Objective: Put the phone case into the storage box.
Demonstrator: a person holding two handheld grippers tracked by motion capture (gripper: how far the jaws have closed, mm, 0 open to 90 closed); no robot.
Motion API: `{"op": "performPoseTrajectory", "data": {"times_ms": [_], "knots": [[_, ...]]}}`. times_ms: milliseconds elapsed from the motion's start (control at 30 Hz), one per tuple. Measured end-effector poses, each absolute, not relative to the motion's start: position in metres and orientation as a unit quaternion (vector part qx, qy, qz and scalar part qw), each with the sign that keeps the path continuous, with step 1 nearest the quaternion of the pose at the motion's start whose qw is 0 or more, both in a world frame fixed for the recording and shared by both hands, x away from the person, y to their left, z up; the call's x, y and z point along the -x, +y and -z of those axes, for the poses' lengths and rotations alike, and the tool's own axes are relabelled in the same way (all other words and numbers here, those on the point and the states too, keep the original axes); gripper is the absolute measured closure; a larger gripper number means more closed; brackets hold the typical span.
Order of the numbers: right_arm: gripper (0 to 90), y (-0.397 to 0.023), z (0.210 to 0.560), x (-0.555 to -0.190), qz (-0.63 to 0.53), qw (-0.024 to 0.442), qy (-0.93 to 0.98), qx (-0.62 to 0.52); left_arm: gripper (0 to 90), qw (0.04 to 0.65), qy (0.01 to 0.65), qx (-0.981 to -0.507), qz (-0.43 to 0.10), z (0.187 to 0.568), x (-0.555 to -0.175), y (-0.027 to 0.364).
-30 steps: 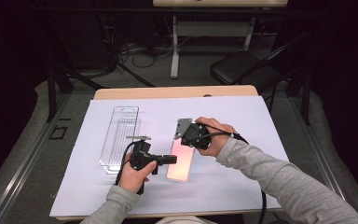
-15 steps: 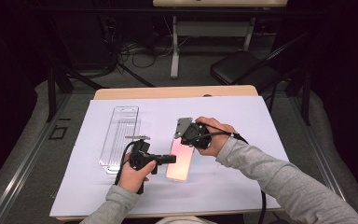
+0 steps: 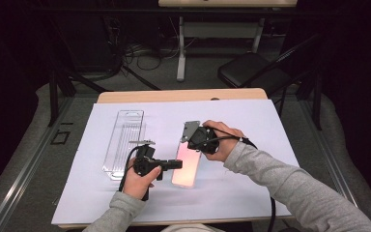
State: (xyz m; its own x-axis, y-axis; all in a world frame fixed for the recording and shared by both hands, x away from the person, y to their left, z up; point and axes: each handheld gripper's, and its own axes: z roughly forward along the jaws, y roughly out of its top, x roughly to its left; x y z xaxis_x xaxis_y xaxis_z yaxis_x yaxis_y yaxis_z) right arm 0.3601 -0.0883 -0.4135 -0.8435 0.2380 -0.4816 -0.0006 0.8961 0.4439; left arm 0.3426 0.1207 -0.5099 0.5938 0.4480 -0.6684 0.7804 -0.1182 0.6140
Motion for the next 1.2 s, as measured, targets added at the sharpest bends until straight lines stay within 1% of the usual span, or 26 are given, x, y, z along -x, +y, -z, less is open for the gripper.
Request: {"op": "performPoseTrajectory", "data": {"times_ms": [133, 467, 733, 833, 1033, 1133, 1200], "knots": [[86.4, -0.088, 0.413, -0.36, -0.221, 0.273, 0.934, -0.064, 81.9, 0.515, 0.419, -0.73, 0.16, 0.51, -0.343, 0.121], [80.1, -0.089, 0.41, -0.359, -0.231, 0.274, 0.932, -0.061, 81.9, 0.519, 0.427, -0.725, 0.152, 0.51, -0.344, 0.125], [69.8, -0.091, 0.407, -0.359, -0.247, 0.272, 0.927, -0.073, 81.9, 0.524, 0.428, -0.723, 0.14, 0.508, -0.345, 0.13], [67.9, -0.092, 0.406, -0.359, -0.255, 0.274, 0.924, -0.075, 81.9, 0.525, 0.429, -0.722, 0.136, 0.507, -0.345, 0.131], [59.3, -0.095, 0.405, -0.358, -0.267, 0.275, 0.92, -0.085, 82.0, 0.529, 0.431, -0.72, 0.124, 0.505, -0.345, 0.134], [56.3, -0.097, 0.403, -0.357, -0.276, 0.279, 0.916, -0.085, 81.9, 0.531, 0.432, -0.72, 0.119, 0.504, -0.345, 0.136], [55.8, -0.098, 0.402, -0.356, -0.28, 0.279, 0.914, -0.091, 81.9, 0.532, 0.432, -0.72, 0.113, 0.503, -0.345, 0.137]]}}
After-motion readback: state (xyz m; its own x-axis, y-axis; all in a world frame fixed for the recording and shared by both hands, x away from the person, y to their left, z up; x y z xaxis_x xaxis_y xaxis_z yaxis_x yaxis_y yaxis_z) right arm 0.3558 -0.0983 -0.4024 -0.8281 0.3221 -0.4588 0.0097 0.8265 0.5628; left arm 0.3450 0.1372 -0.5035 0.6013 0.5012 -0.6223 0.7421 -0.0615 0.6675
